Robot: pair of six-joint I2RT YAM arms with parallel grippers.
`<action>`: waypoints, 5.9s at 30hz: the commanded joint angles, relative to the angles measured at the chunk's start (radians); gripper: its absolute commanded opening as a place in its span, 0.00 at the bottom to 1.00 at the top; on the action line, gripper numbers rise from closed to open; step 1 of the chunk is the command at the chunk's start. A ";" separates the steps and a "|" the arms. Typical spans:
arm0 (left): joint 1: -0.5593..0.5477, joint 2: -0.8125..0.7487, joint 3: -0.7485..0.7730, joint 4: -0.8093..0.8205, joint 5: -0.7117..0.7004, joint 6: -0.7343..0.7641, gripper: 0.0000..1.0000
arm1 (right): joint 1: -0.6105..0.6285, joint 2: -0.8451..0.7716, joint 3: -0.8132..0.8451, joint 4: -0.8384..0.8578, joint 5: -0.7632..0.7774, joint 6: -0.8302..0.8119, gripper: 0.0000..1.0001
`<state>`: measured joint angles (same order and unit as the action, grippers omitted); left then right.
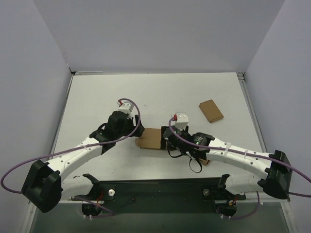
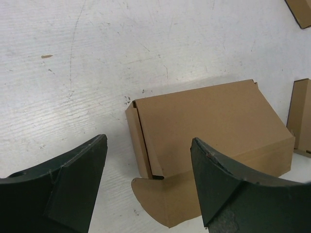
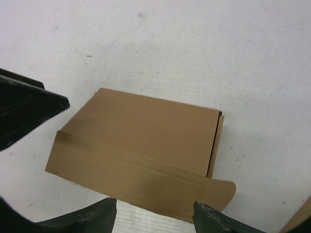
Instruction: Fold the paper box
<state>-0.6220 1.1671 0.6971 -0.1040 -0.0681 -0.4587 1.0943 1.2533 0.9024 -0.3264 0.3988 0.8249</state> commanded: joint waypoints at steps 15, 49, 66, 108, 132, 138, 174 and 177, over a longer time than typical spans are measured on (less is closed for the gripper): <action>0.039 0.089 -0.157 0.224 0.063 -0.037 0.79 | -0.286 0.089 0.001 0.007 -0.189 -0.132 0.64; 0.161 -0.133 0.142 -0.223 0.244 0.043 0.87 | 0.203 0.173 0.009 0.182 0.247 -0.758 0.75; 0.343 -0.142 0.259 -0.260 0.307 0.206 0.87 | 0.315 0.537 0.116 0.297 0.442 -0.958 0.71; 0.352 -0.221 0.151 -0.217 0.379 0.264 0.87 | 0.036 0.316 0.461 -0.437 -0.279 -0.948 0.02; 0.337 -0.529 -0.067 -0.211 0.801 0.169 0.88 | -0.287 0.383 0.521 -0.510 -0.911 -1.043 0.00; 0.323 -0.509 -0.077 -0.142 0.953 0.184 0.89 | -0.332 0.348 0.512 -0.508 -1.032 -1.057 0.00; 0.088 -0.386 -0.021 -0.119 0.881 0.410 0.90 | -0.344 0.216 0.509 -0.523 -1.344 -1.096 0.00; 0.087 -0.376 -0.016 -0.106 0.899 0.410 0.90 | -0.330 0.213 0.512 -0.534 -1.358 -1.104 0.00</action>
<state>-0.5293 0.7788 0.6350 -0.3050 0.7380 -0.0479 0.7403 1.5070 1.4082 -0.8436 -0.8501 -0.2321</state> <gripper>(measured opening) 0.898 0.060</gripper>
